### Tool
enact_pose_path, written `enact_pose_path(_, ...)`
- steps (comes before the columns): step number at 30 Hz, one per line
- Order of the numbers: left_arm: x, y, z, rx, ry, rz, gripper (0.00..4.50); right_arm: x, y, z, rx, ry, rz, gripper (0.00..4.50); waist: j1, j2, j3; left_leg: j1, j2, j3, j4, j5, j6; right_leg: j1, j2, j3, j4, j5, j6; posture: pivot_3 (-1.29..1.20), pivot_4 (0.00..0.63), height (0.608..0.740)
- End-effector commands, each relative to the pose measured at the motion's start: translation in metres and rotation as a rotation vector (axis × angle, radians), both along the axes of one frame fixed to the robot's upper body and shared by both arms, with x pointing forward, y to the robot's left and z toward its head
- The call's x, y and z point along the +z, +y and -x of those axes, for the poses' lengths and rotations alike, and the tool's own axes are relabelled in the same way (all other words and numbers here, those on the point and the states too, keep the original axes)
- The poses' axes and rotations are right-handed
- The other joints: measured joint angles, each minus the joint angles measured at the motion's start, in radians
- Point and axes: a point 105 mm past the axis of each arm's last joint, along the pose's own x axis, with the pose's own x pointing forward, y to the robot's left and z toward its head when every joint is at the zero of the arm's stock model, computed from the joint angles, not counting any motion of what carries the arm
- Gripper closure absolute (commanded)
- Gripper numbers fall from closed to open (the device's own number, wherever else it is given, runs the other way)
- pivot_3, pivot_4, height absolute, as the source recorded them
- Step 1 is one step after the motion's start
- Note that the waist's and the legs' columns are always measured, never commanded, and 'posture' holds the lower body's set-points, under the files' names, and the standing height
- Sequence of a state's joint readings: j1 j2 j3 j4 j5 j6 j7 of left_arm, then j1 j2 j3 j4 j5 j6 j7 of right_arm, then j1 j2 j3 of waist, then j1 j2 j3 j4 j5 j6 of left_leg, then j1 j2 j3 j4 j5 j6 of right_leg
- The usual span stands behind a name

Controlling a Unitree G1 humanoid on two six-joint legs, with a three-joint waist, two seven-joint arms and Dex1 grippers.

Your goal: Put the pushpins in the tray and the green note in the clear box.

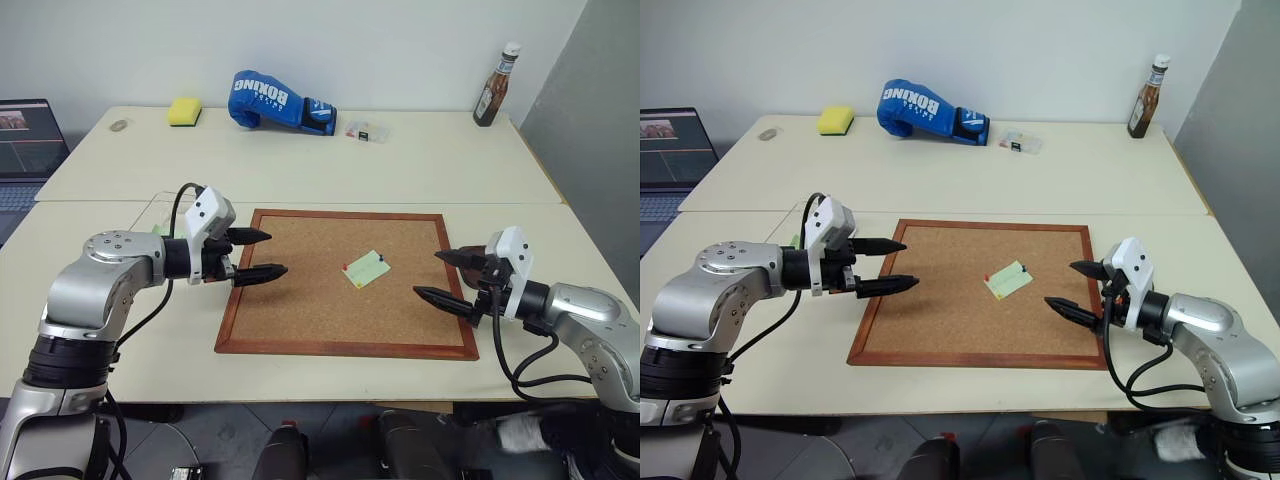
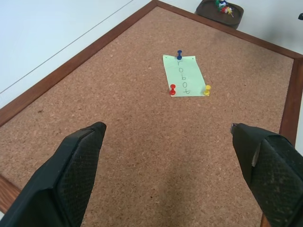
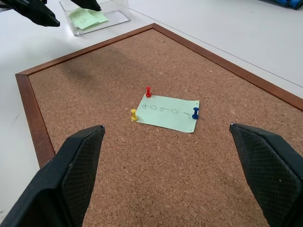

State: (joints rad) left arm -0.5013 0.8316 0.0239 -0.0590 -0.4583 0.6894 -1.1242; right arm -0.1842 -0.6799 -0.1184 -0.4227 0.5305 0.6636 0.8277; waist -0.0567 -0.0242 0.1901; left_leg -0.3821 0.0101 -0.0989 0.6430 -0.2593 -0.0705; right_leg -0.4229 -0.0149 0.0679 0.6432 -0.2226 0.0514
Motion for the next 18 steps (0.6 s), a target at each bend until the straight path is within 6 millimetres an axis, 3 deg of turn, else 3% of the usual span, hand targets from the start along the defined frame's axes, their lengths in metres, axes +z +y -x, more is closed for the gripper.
enact_pose_path(1, 0.0108, -0.0043, 0.0022, -0.031, -0.034, 0.007, 0.00, 0.0117, 0.0012, -0.0001, 0.014, -0.046, -0.014, 0.02, 0.000, 0.000, 0.000, 0.000, 0.000, 0.000, 0.000, 0.000, 0.000, 0.000, 0.000, 0.000, 0.000, 0.000, 0.000, 0.00, 0.150, 0.740)
enact_pose_path(18, 0.0097, -0.0049, 0.0029, -0.031, -0.012, 0.026, 0.00, 0.0101, 0.0020, 0.0007, 0.010, -0.041, -0.020, 0.02, 0.000, 0.000, 0.000, 0.000, 0.000, 0.000, 0.000, 0.000, 0.000, 0.000, 0.000, 0.000, 0.000, 0.000, 0.000, 0.00, 0.150, 0.740)
